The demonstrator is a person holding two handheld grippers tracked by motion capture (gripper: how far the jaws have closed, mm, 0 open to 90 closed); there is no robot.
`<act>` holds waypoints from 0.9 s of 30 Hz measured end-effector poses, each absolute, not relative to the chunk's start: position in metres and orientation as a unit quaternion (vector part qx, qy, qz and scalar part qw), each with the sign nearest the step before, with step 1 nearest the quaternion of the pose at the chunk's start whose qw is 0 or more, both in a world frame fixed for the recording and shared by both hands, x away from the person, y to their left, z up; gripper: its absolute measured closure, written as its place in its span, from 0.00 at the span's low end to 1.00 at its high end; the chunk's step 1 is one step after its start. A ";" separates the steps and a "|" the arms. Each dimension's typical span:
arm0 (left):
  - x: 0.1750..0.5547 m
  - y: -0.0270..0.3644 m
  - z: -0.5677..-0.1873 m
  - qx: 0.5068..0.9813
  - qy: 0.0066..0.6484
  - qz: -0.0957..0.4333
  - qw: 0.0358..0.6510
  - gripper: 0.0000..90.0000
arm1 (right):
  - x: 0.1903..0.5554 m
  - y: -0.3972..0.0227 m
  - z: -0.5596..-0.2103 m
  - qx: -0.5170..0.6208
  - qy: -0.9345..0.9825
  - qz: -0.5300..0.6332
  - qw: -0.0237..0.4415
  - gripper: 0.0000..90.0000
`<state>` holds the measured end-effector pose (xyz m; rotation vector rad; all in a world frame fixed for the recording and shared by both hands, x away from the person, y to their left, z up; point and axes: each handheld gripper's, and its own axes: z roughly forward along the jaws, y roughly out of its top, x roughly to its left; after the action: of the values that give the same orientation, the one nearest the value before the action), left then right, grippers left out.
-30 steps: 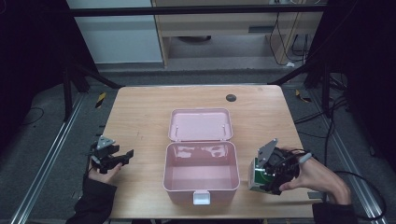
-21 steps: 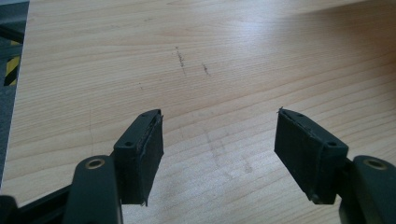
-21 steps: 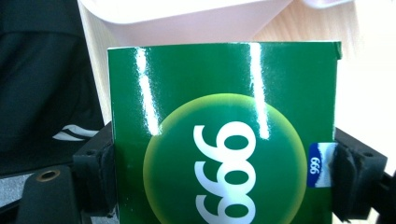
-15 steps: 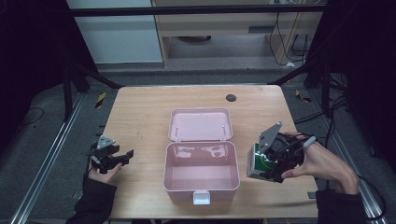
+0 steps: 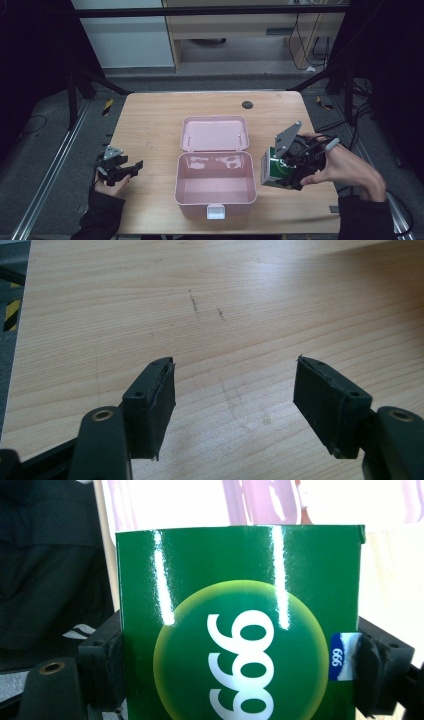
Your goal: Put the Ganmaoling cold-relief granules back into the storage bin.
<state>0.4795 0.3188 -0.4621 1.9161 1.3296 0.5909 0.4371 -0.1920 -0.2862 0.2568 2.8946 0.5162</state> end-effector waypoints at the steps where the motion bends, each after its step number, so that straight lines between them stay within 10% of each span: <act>1: 0.480 0.319 -0.462 0.743 0.516 0.229 0.360 0.36 | 0.437 -0.190 -0.285 0.084 0.977 0.176 0.091 0.18; 27: 0.480 0.319 -0.462 0.743 0.516 0.228 0.360 0.36 | 0.443 -0.133 -0.273 0.031 0.979 0.183 0.087 0.18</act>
<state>0.4796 0.3193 -0.4619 1.9155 1.3299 0.5875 0.4432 -0.1333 -0.2731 0.0936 2.9161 0.5444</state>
